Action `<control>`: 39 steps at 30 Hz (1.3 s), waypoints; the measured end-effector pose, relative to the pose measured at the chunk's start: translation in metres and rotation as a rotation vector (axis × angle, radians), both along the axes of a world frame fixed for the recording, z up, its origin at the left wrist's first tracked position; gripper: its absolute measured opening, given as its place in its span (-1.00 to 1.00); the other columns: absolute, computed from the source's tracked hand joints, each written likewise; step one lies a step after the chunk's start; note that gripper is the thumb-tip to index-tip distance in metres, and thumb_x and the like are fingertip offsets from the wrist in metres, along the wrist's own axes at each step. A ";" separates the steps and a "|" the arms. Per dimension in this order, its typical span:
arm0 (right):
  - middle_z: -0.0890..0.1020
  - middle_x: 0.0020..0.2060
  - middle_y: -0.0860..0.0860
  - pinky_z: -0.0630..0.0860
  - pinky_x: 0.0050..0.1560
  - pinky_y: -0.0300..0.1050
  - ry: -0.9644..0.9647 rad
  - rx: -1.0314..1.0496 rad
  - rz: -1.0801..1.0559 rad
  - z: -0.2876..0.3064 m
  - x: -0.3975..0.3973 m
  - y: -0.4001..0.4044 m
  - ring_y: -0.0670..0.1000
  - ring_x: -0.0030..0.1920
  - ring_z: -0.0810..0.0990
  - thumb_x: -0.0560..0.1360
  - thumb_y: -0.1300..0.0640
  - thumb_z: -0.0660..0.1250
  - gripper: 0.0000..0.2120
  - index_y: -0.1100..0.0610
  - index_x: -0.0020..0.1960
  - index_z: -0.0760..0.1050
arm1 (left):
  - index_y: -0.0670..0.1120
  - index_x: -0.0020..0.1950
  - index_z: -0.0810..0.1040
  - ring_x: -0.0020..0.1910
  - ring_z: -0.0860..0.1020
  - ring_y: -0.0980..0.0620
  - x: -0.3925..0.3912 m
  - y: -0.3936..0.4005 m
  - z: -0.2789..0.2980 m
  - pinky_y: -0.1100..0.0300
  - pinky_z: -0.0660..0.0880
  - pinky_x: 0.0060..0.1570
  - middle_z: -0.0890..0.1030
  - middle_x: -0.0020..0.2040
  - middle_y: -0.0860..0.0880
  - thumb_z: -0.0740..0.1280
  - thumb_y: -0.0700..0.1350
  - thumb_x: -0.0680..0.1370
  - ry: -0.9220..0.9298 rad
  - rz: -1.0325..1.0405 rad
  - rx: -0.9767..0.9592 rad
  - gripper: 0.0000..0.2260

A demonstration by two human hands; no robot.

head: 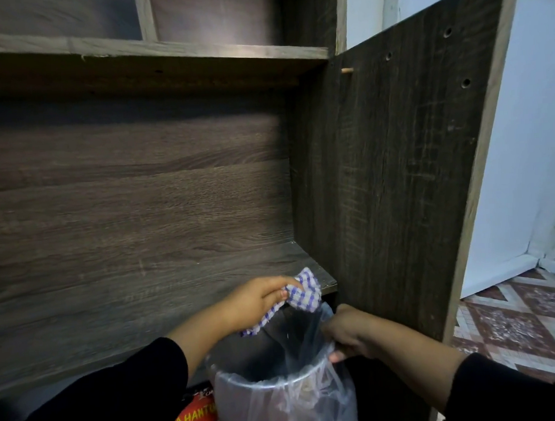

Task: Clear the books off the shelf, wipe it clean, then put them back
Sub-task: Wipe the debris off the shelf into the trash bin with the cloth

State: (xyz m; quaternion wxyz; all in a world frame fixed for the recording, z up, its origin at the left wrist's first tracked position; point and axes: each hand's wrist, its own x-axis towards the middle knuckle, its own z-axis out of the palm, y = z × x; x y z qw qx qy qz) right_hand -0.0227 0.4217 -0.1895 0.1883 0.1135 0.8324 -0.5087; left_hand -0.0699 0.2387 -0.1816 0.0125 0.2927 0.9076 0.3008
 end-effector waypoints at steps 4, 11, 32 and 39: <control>0.47 -0.32 0.00 0.47 -0.56 -0.36 0.010 0.007 0.000 0.001 -0.001 -0.002 -0.06 -0.37 0.53 0.51 0.36 0.23 -0.87 0.22 -0.19 0.46 | -0.02 0.35 0.45 0.21 0.42 0.20 0.004 0.006 0.004 0.58 0.35 0.13 0.48 0.22 0.11 0.16 -0.21 0.64 -0.027 0.069 0.216 -0.69; 0.53 -0.36 0.06 0.48 -0.54 -0.29 0.018 0.006 -0.061 -0.001 -0.006 -0.007 -0.04 -0.43 0.54 0.48 0.37 0.27 -0.79 0.18 -0.29 0.38 | 0.06 0.35 0.47 0.25 0.47 0.13 0.000 -0.002 0.011 0.25 0.35 0.31 0.51 0.30 0.05 0.18 -0.14 0.63 -0.103 0.094 0.047 -0.70; 0.55 -0.33 0.05 0.51 -0.47 -0.28 0.016 -0.016 -0.038 0.000 -0.009 -0.006 -0.03 -0.39 0.56 0.50 0.34 0.24 -0.80 0.14 -0.26 0.36 | 0.03 0.57 -0.02 0.56 -0.06 0.00 -0.062 -0.041 -0.010 -0.01 -0.09 0.52 -0.08 0.59 0.02 -0.09 0.19 0.63 0.025 0.637 -0.470 -0.46; 0.58 -0.31 0.05 0.52 -0.51 -0.28 0.005 0.005 -0.045 -0.006 -0.014 -0.005 -0.02 -0.40 0.59 0.49 0.32 0.26 -0.82 0.13 -0.25 0.39 | 0.11 0.56 0.01 0.56 -0.03 0.06 -0.068 0.016 -0.007 0.10 -0.11 0.50 -0.02 0.58 0.08 -0.01 0.18 0.64 0.065 0.306 -0.411 -0.50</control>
